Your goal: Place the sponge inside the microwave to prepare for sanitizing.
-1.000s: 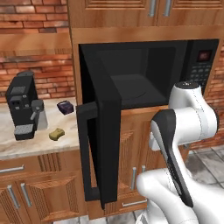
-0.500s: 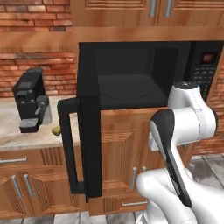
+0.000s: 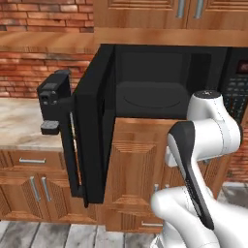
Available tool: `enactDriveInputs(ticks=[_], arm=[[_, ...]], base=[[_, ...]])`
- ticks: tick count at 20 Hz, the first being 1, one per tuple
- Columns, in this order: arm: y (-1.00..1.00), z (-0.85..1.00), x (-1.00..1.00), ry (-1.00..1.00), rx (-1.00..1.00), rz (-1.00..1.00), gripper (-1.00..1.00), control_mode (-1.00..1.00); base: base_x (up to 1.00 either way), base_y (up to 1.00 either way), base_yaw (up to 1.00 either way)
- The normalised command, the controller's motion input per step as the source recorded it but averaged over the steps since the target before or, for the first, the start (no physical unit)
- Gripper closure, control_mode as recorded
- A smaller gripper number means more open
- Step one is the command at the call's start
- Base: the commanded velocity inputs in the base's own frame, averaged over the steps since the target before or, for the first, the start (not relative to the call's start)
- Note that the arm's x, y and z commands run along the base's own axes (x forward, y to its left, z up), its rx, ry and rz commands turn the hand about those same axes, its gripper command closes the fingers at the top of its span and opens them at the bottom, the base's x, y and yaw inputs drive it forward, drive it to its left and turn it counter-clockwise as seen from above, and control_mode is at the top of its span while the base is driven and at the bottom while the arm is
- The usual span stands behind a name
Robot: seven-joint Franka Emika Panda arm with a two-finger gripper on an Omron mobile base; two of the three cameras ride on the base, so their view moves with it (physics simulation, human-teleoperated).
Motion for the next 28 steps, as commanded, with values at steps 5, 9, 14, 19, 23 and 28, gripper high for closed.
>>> enactDriveInputs(ticks=[5,9,14,19,23,28], arm=[[0.00,0.00,0.00,0.00,0.00,0.00,-1.00,1.00],[0.00,0.00,0.00,0.00,0.00,0.00,-1.00,1.00],[0.00,0.00,0.00,0.00,0.00,0.00,-1.00,1.00],[0.00,0.00,0.00,0.00,0.00,0.00,-1.00,1.00],[0.00,0.00,0.00,0.00,0.00,0.00,-1.00,1.00],[0.00,0.00,0.00,0.00,0.00,0.00,-1.00,1.00]], base=[[0.00,0.00,0.44],[-0.11,0.31,0.50],[-0.18,0.47,0.56],[0.00,0.51,0.63],[-0.13,0.36,0.55],[-0.33,0.37,0.48]])
